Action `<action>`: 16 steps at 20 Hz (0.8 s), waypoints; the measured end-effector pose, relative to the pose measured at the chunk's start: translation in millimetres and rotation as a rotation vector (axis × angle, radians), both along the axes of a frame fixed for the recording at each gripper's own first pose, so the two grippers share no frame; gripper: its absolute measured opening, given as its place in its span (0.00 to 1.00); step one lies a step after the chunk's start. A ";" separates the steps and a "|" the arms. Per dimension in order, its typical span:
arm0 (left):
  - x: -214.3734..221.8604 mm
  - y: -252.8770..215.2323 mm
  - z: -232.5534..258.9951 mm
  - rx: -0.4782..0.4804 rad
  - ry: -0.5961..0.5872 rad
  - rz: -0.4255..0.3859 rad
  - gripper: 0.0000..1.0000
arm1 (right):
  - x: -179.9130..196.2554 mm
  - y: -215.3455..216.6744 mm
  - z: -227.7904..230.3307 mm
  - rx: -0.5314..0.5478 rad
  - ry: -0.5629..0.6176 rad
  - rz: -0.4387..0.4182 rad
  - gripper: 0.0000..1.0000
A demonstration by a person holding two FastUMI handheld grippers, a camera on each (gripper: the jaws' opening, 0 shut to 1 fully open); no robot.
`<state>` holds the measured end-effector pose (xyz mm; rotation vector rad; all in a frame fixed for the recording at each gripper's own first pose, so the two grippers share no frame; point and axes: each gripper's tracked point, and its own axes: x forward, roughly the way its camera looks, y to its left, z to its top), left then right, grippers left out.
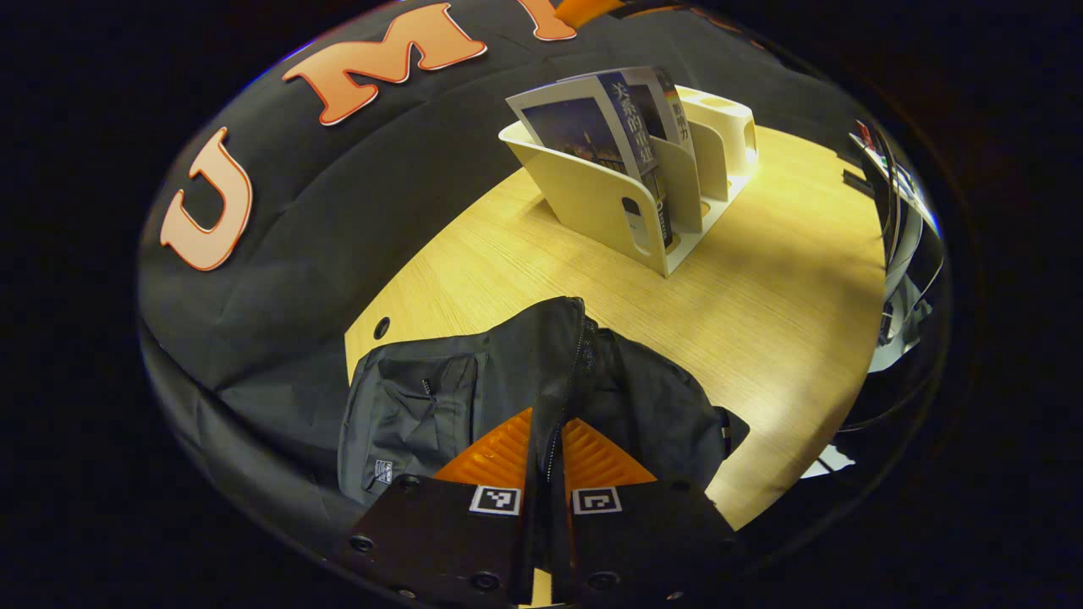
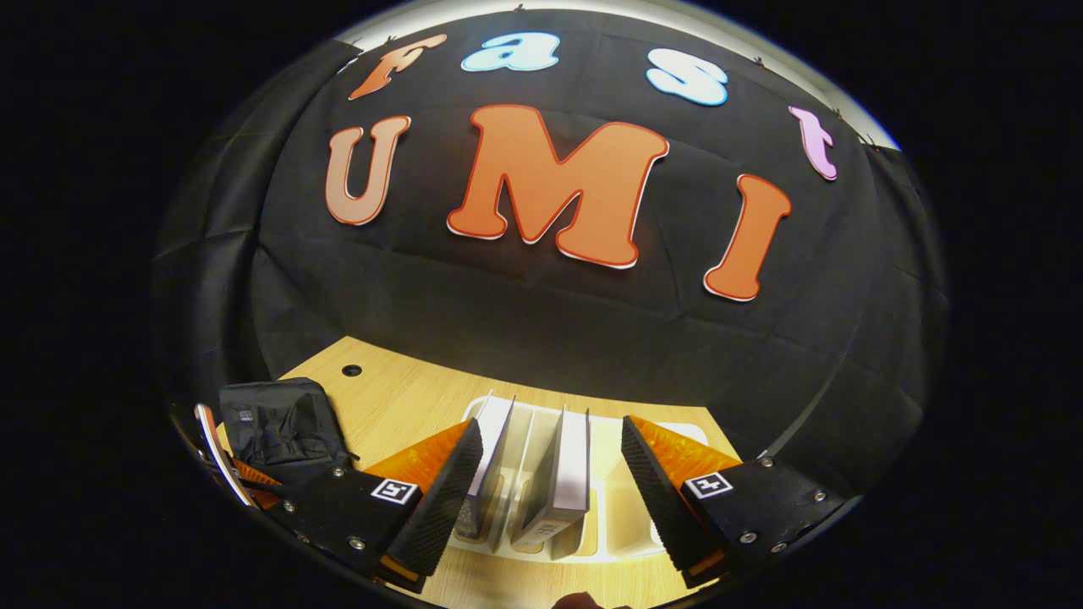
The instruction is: Open the schoolbag, grab two books from the bookshelf and put them into the schoolbag.
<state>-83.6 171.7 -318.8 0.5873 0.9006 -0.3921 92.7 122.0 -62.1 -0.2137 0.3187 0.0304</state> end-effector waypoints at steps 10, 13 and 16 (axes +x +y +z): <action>16.3 28.0 50.9 -0.166 0.140 -0.054 0.07 | 35.7 26.8 -47.5 -0.021 0.288 -0.018 1.00; 23.2 33.6 59.4 -0.193 0.215 -0.078 0.07 | 42.0 29.9 -62.4 -0.019 0.399 -0.041 1.00; 33.5 41.1 73.2 -0.211 0.267 -0.086 0.07 | 52.0 36.7 -73.1 -0.015 0.477 -0.053 0.99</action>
